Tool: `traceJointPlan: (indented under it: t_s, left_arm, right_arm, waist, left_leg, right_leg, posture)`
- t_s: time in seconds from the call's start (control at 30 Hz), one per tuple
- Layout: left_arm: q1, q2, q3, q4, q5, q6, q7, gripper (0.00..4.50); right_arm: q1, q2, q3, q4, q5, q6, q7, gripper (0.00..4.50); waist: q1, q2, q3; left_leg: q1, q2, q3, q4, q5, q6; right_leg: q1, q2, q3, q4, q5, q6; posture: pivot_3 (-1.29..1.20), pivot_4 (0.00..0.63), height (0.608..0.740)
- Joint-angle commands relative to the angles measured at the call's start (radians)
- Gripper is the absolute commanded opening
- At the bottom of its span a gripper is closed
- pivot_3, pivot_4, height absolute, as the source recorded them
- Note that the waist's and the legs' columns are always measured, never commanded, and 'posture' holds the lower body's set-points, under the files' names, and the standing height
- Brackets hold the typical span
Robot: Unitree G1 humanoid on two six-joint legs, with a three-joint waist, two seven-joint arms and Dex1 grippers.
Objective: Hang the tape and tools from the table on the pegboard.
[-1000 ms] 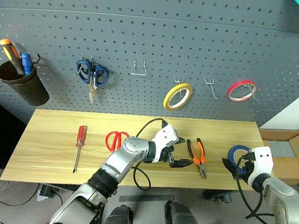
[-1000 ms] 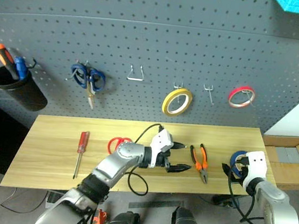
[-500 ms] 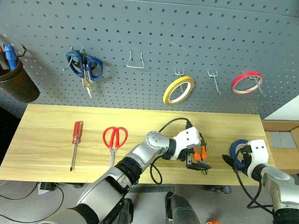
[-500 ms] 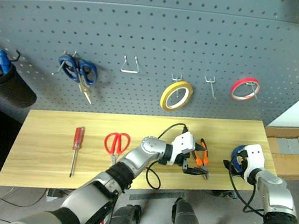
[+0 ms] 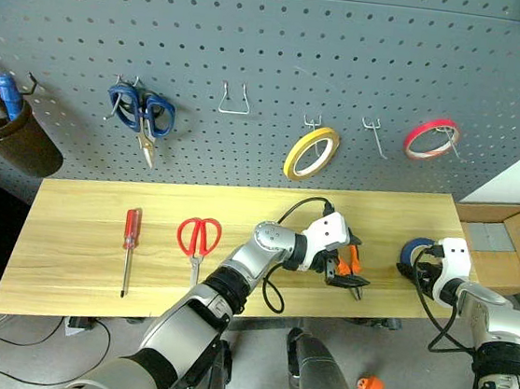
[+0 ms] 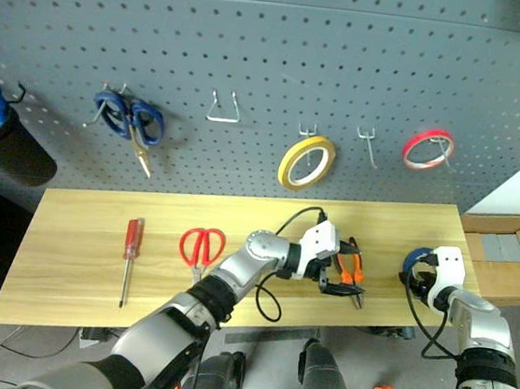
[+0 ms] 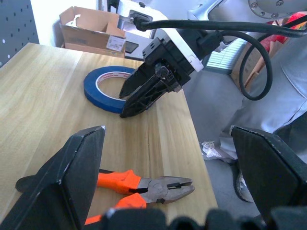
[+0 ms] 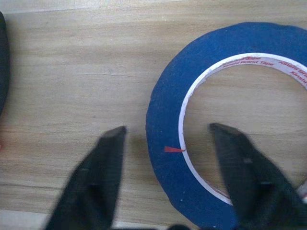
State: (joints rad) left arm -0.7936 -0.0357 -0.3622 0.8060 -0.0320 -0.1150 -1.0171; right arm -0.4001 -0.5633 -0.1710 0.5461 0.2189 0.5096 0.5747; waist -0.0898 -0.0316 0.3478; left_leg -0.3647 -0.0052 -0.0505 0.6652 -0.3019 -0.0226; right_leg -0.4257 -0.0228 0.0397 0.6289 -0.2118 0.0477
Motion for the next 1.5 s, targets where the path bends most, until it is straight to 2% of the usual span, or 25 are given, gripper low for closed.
traceJointPlan:
  t_s: [0.03, 0.1, 0.13, 0.33, 0.43, 0.6, 0.73, 0.8, 0.9, 0.97, 1.07, 1.2, 1.4, 1.5]
  left_arm:
    - [0.006, -0.013, 0.003, -0.012, 0.005, -0.016, -0.015, 4.5]
    - [0.004, -0.014, 0.005, -0.009, 0.007, -0.015, -0.015, 4.5]
    - [0.007, -0.015, 0.005, -0.013, 0.007, -0.013, -0.016, 4.5]
    - [0.052, -0.003, -0.007, -0.084, 0.016, -0.009, -0.013, 4.5]
    - [0.157, 0.054, -0.003, -0.282, -0.004, 0.059, -0.017, 4.5]
    - [0.4, 0.177, 0.039, -0.714, -0.065, 0.252, 0.042, 4.5]
    - [0.514, 0.221, 0.077, -0.889, -0.085, 0.326, 0.116, 4.5]
    - [0.565, 0.237, 0.101, -0.924, -0.094, 0.344, 0.152, 4.5]
    - [0.636, 0.264, 0.126, -0.979, -0.108, 0.336, 0.185, 4.5]
    - [0.659, 0.251, 0.147, -1.036, -0.134, 0.36, 0.23, 4.5]
    - [0.65, 0.224, 0.158, -1.051, -0.132, 0.37, 0.294, 4.5]
    - [0.576, 0.197, 0.177, -1.027, -0.142, 0.385, 0.346, 4.5]
    - [0.51, 0.204, 0.176, -0.991, -0.154, 0.395, 0.349, 4.5]
    - [0.494, 0.209, 0.182, -0.972, -0.158, 0.389, 0.355, 4.5]
  right_arm:
    - [0.009, -0.001, 0.017, 0.015, -0.01, -0.009, 0.025, 1.15]
    - [0.008, -0.002, 0.017, 0.017, -0.014, -0.014, 0.027, 0.52]
    - [0.012, -0.003, 0.019, 0.013, -0.019, -0.022, 0.025, 0.37]
    - [0.118, -0.002, 0.049, -0.124, -0.071, -0.087, -0.015, 0.37]
    - [0.252, 0.015, 0.04, -0.363, -0.084, -0.11, -0.066, 0.37]
    - [0.477, 0.086, 0.049, -0.817, -0.134, -0.148, -0.178, 0.37]
    - [0.578, 0.084, 0.15, -0.951, -0.276, -0.333, -0.215, 0.37]
    - [0.617, 0.09, 0.199, -0.949, -0.346, -0.435, -0.247, 0.37]
    - [0.623, 0.091, 0.264, -0.893, -0.459, -0.612, -0.312, 0.37]
    - [0.573, 0.091, 0.285, -0.827, -0.526, -0.716, -0.366, 0.37]
    - [0.465, 0.098, 0.291, -0.71, -0.562, -0.808, -0.411, 0.37]
    - [0.304, 0.103, 0.308, -0.553, -0.517, -0.888, -0.371, 0.37]
    - [0.121, 0.097, 0.307, -0.35, -0.423, -0.932, -0.255, 0.37]
    - [0.064, 0.091, 0.305, -0.279, -0.379, -0.927, -0.181, 0.37]
  waist:
    - [0.0, 0.0, 0.0]
    - [0.0, 0.0, 0.0]
    - [0.0, 0.0, 0.0]
    - [0.002, 0.002, -0.001]
    - [0.003, 0.006, -0.006]
    - [-0.001, 0.02, -0.031]
    - [0.004, 0.022, -0.067]
    - [0.005, 0.017, -0.087]
    - [-0.002, 0.009, -0.113]
    - [-0.007, 0.006, -0.116]
    - [-0.018, -0.001, -0.13]
    - [-0.016, -0.001, -0.156]
    - [-0.005, 0.004, -0.167]
    - [0.0, 0.004, -0.168]
  left_leg:
    - [0.0, 0.0, 0.0, 0.0, 0.0, 0.0]
    - [0.0, 0.0, 0.0, 0.0, 0.0, 0.0]
    - [0.0, 0.0, 0.0, 0.0, 0.0, 0.0]
    - [0.0, 0.0, 0.0, 0.0, 0.0, 0.0]
    - [-0.002, 0.001, 0.0, -0.001, 0.0, 0.0]
    - [-0.024, 0.001, 0.003, 0.001, 0.003, -0.006]
    - [-0.027, -0.002, 0.0, 0.013, 0.004, -0.009]
    - [-0.025, -0.003, 0.001, 0.013, 0.003, -0.006]
    - [-0.01, -0.003, 0.004, 0.014, 0.002, -0.004]
    - [-0.002, -0.002, 0.007, 0.014, 0.003, -0.003]
    - [0.002, -0.002, 0.009, 0.014, 0.005, 0.0]
    - [0.004, -0.003, 0.008, 0.014, 0.005, 0.001]
    - [0.004, -0.003, 0.005, 0.013, 0.005, 0.001]
    - [0.006, -0.003, 0.005, 0.013, 0.005, 0.001]
  right_leg:
    - [0.0, 0.0, 0.0, 0.0, 0.0, 0.0]
    - [0.0, 0.0, 0.0, 0.0, 0.0, 0.0]
    - [0.0, 0.0, 0.0, 0.0, 0.0, 0.0]
    - [-0.001, 0.0, 0.0, 0.0, 0.0, 0.0]
    - [-0.004, -0.001, 0.001, 0.001, 0.001, -0.001]
    - [-0.033, -0.008, 0.005, 0.016, 0.001, -0.001]
    - [-0.033, -0.009, 0.003, 0.017, 0.003, 0.0]
    - [-0.028, -0.006, 0.003, 0.014, 0.002, 0.007]
    - [-0.012, -0.005, 0.003, 0.012, 0.002, 0.01]
    - [-0.005, -0.004, 0.005, 0.012, 0.0, 0.006]
    - [0.002, -0.003, 0.006, 0.011, -0.001, 0.004]
    - [0.004, 0.0, 0.007, 0.013, 0.003, 0.007]
    - [0.003, 0.004, 0.005, 0.013, 0.007, -0.003]
    - [0.003, 0.004, 0.006, 0.013, 0.007, -0.004]
  posture:
    - [-0.16, 0.376, 0.74]
    - [-0.16, 0.37, 0.74]
    - [-0.16, 0.366, 0.74]
    - [-0.16, 0.323, 0.74]
    - [-0.17, 0.282, 0.74]
    - [-0.17, 0.212, 0.74]
    - [-0.17, 0.162, 0.74]
    - [-0.17, 0.139, 0.74]
    - [-0.16, 0.124, 0.74]
    - [-0.13, 0.107, 0.74]
    - [-0.12, 0.097, 0.74]
    - [-0.11, 0.087, 0.74]
    - [-0.1, 0.082, 0.74]
    - [-0.09, 0.08, 0.74]
